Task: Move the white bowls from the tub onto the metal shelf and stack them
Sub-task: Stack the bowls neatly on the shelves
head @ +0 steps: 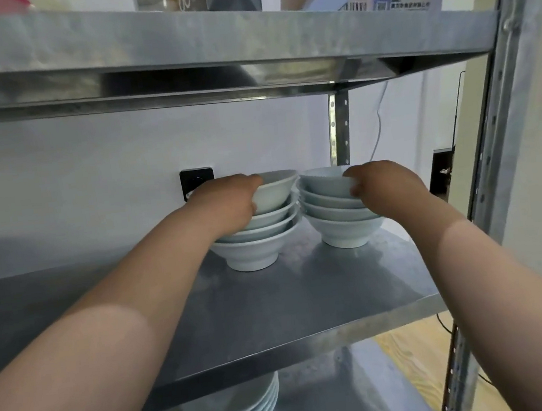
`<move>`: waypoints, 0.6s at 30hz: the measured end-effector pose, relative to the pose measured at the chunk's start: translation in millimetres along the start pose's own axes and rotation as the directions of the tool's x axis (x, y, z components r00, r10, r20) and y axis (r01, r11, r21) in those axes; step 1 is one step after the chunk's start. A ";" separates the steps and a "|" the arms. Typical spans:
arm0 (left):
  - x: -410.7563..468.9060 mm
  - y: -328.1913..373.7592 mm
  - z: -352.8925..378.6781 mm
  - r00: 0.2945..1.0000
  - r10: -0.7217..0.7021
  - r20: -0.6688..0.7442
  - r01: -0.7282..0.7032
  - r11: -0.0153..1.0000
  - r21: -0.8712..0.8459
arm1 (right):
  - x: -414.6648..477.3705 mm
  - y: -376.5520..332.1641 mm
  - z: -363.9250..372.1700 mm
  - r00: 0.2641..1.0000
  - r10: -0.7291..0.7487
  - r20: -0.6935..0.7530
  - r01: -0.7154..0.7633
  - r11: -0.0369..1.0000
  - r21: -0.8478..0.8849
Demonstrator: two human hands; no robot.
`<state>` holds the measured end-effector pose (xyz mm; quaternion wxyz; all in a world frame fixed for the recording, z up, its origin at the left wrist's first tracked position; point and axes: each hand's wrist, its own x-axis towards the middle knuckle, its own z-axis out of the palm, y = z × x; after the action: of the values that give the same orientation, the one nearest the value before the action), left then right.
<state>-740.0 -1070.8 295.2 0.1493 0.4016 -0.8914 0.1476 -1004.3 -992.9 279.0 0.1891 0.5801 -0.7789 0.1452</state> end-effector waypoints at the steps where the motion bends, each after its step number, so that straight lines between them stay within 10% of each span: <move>1: -0.5 0.9 -1.8 1.000 0.004 0.015 -0.004 1.000 -0.008 | -1.8 0.8 -0.7 1.000 -0.010 -0.001 0.010 0.999 0.035; 10: -0.4 5.0 -1.3 0.977 0.047 0.206 -0.051 0.999 0.014 | -10.6 8.1 5.4 0.990 -0.066 0.124 0.043 0.983 0.176; 18: 3.6 1.5 0.6 0.976 0.028 0.217 -0.038 0.998 0.045 | -11.2 8.4 26.4 0.987 -0.020 -0.159 0.055 0.973 0.224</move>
<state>-743.5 -1072.5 295.8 0.0393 0.4039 -0.9051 0.1272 -1012.8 -992.8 250.3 0.1843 0.5994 -0.7290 0.2745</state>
